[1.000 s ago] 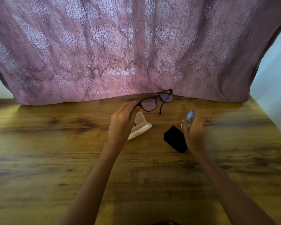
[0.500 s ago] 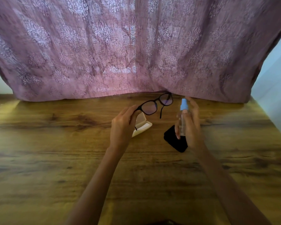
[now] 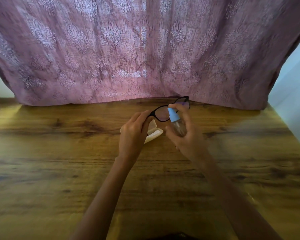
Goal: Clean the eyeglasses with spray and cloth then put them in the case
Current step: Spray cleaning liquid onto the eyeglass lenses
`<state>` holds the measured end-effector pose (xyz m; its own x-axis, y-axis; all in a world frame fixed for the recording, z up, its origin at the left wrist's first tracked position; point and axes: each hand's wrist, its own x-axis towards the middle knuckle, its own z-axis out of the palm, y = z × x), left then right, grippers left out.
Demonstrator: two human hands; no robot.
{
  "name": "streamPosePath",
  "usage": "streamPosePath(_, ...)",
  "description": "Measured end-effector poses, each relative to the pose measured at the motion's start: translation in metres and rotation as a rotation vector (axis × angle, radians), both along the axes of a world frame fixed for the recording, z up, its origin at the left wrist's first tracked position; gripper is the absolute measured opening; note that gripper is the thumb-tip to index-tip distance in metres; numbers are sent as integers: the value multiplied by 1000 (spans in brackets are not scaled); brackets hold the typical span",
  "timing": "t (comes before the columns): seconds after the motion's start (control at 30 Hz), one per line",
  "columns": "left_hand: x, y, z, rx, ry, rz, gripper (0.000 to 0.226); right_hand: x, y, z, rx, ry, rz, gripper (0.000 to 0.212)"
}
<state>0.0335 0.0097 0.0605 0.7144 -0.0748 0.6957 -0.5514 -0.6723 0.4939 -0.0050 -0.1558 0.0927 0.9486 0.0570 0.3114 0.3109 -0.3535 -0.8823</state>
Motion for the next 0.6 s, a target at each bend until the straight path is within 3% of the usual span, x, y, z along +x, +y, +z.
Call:
streamPosePath(0.2, -2, 1, 2, -5, 5, 11, 20, 6, 2, 2, -334, -210, -55, 61)
streamPosePath(0.4, -6, 2, 4, -27, -11, 2, 19, 8, 1, 2, -343, -238, -142, 60)
streamPosePath(0.6, -9, 1, 5, -51, 1, -4, 23, 8, 1, 2, -364, -211, -23, 67)
